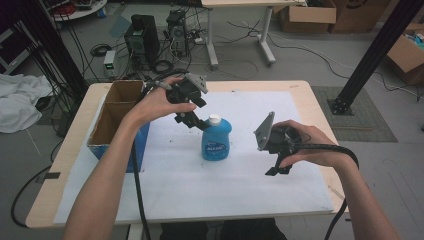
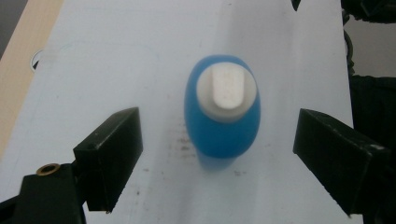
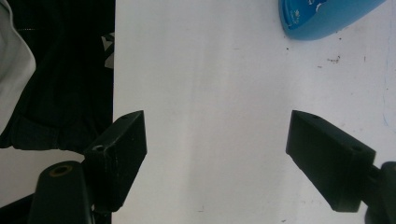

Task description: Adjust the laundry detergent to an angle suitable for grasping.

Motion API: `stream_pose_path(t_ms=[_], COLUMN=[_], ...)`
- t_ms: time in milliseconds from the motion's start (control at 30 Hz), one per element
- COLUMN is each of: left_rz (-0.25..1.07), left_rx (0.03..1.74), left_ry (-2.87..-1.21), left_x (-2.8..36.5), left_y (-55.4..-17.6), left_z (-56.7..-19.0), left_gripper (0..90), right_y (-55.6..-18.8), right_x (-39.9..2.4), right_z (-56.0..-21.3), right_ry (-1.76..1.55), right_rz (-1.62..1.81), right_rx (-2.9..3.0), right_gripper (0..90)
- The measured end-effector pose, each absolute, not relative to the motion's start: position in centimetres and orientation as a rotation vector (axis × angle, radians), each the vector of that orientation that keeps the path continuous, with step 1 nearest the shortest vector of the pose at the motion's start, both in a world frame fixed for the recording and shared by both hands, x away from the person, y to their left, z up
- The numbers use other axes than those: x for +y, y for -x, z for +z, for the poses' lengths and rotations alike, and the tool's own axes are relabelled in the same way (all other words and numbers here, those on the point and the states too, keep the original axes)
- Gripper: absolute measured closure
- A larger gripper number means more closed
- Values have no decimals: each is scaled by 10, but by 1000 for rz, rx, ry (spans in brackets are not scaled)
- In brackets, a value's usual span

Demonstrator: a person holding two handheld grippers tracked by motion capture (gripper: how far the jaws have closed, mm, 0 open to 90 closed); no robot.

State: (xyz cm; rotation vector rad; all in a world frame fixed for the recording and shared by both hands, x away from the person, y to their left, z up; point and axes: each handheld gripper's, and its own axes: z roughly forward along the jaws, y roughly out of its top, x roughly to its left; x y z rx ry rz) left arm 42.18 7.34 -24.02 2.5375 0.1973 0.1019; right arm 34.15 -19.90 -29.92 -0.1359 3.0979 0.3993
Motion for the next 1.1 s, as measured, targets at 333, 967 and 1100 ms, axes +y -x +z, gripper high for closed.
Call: stream_pose_path(t_ms=[333,967,1100], left_rz=[99,83,90], left_rx=[191,165,166], left_ry=[-2618,-2779,-2824], left_x=[68,47,39], left_y=[-442,-498,-503], left_z=[-210,-175,-167], left_gripper=[172,177,181], right_y=[-342,-341,-339], right_x=[-197,-193,-193], right_z=[-302,-301,-300], right_ry=[145,155,170], right_rz=[390,359,338], right_rx=[3105,3104,3104], right_gripper=[203,204,203])
